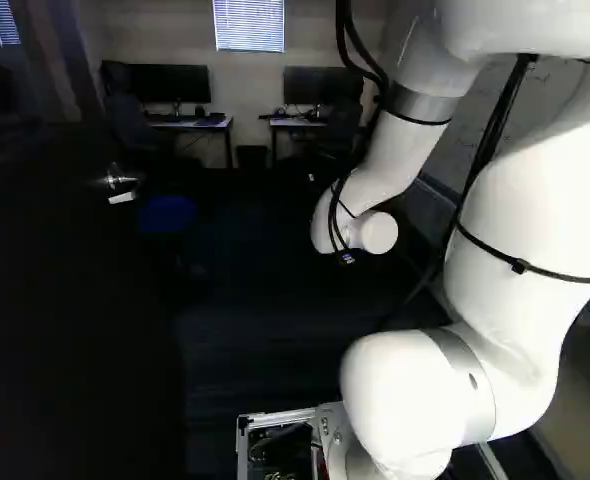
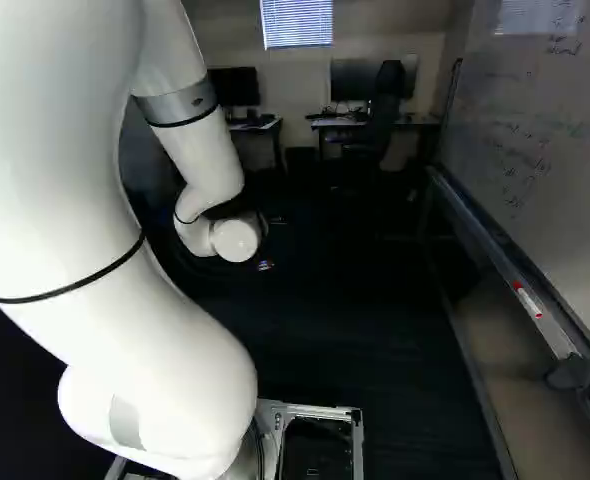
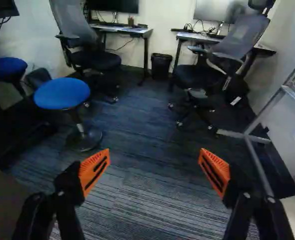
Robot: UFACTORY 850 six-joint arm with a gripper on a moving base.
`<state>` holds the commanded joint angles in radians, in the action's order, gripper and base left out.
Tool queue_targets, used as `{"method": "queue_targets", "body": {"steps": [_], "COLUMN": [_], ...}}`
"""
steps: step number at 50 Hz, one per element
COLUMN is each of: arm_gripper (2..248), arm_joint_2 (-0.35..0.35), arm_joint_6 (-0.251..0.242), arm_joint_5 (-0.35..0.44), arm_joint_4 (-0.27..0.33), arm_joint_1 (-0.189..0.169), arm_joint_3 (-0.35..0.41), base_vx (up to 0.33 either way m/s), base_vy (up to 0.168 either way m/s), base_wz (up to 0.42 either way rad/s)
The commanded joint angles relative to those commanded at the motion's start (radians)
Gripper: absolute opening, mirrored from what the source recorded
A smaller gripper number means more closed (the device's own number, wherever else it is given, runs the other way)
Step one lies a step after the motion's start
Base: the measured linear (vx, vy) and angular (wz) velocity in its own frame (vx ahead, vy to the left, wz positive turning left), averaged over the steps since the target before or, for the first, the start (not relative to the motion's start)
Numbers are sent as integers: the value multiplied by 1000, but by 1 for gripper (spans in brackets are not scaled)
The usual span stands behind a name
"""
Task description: Open the door and move inside
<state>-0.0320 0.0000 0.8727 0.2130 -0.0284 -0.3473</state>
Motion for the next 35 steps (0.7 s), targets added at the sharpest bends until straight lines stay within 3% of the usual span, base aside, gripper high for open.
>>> {"method": "queue_targets", "body": {"steps": [35], "arm_gripper": [247], "arm_joint_2": [0], "arm_joint_6": [0], "arm_joint_5": [0], "arm_joint_4": [0], "arm_joint_1": [0], "arm_joint_3": [0], "base_vx": [175], "base_vy": [2], "base_wz": [-23]}}
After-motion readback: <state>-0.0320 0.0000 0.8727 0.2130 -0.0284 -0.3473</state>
